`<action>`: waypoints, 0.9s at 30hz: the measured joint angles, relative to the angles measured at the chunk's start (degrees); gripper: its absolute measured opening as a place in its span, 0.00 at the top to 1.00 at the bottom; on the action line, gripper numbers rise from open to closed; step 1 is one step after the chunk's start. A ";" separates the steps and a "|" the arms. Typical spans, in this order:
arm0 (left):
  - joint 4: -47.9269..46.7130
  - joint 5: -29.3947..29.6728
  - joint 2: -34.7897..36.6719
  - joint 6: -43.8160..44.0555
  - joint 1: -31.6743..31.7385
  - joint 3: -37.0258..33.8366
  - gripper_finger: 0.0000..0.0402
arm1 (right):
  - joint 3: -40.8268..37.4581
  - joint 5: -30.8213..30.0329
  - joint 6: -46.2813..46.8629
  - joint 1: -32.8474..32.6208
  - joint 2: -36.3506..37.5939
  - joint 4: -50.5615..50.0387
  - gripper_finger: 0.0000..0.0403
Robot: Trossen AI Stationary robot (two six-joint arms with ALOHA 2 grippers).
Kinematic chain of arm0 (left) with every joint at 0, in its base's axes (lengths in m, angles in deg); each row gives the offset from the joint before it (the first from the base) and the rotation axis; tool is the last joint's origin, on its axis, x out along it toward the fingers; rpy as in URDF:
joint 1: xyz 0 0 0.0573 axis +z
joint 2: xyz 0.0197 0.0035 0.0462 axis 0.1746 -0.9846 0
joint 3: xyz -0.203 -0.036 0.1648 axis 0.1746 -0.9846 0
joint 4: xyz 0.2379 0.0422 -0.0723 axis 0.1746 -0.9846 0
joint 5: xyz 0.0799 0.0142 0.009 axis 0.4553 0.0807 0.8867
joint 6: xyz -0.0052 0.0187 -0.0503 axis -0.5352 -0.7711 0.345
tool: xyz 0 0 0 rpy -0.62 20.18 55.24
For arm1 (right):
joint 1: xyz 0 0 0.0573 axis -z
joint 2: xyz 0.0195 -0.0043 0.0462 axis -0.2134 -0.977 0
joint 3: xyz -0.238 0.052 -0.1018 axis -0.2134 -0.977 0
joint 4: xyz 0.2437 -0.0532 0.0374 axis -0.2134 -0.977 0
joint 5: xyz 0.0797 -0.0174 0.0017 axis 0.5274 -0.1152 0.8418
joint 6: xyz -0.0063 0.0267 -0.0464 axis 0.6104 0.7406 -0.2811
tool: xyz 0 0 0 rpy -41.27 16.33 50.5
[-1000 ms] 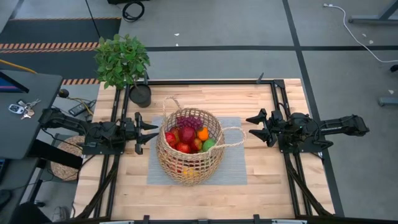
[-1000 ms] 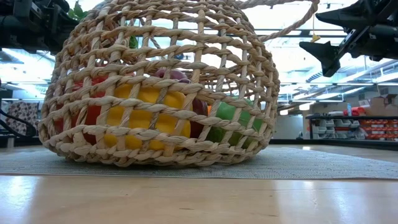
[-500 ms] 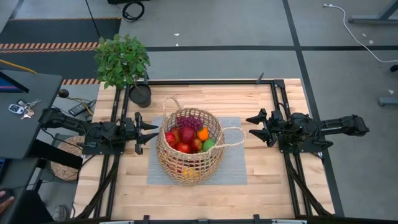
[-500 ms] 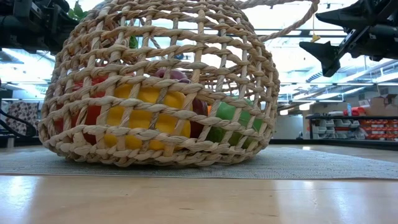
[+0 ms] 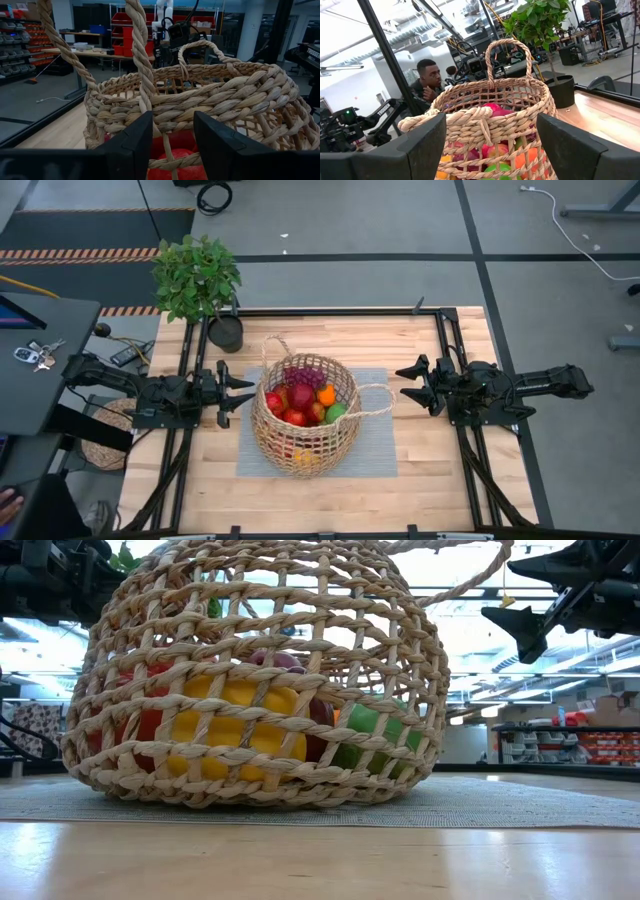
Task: Build produce basket
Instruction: Return to Home Position
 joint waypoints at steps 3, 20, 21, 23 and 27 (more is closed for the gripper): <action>-0.02 0.00 -0.02 0.00 -0.01 -0.02 0.63 | 0.00 0.01 0.00 0.00 0.00 0.00 0.22; -0.01 0.00 -0.01 0.00 0.00 -0.02 0.63 | 0.00 0.02 0.00 0.00 0.00 -0.02 0.22; 0.00 0.00 -0.01 0.00 0.01 -0.02 0.63 | 0.00 0.01 -0.01 0.01 0.00 -0.01 0.22; 0.00 0.00 -0.01 0.00 0.01 -0.02 0.62 | 0.00 0.02 0.00 0.01 -0.01 0.00 0.22; -0.02 -0.02 -0.02 0.00 0.02 -0.02 0.62 | 0.00 0.00 0.00 0.02 0.00 0.00 0.22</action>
